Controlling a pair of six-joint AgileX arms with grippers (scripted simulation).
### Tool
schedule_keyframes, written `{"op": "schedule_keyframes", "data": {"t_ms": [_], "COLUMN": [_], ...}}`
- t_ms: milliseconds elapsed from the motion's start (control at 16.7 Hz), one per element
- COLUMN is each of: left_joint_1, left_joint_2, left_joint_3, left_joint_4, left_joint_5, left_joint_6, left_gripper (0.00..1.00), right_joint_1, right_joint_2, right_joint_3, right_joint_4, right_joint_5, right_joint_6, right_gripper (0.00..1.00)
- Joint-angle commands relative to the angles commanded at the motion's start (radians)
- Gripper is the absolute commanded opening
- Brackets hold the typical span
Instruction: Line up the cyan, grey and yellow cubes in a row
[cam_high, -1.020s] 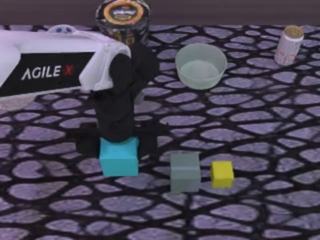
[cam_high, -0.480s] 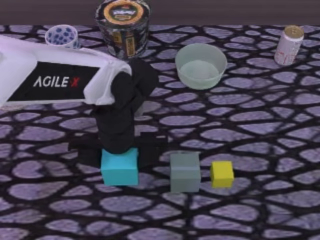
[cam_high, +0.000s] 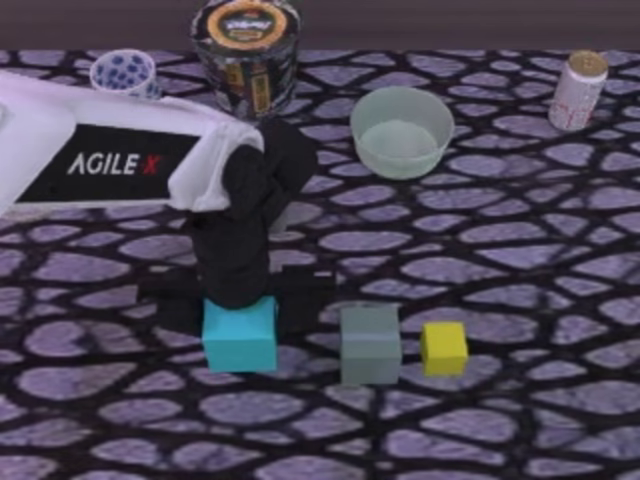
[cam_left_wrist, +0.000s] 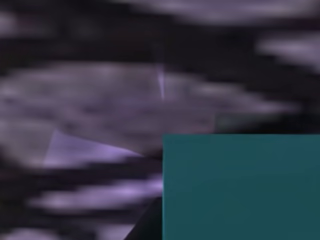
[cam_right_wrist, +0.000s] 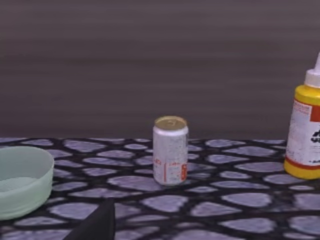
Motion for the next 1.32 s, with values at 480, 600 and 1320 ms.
{"op": "schedule_keyframes", "data": {"t_ms": [480, 600, 1320], "left_joint_1": [0.0, 0.0, 0.018], "left_joint_2": [0.0, 0.0, -0.097], "left_joint_3": [0.0, 0.0, 0.142], "left_joint_4": [0.0, 0.0, -0.243], "left_joint_5": [0.0, 0.0, -0.001], "left_joint_6": [0.0, 0.0, -0.005], "left_gripper": [1.0, 1.0, 1.0], "right_joint_1": [0.0, 0.0, 0.0], "right_joint_2": [0.0, 0.0, 0.0], "right_joint_3": [0.0, 0.0, 0.0], "right_joint_4": [0.0, 0.0, 0.0], "right_joint_5": [0.0, 0.0, 0.0], "right_joint_6": [0.0, 0.0, 0.0], "right_gripper": [1.0, 1.0, 1.0]}}
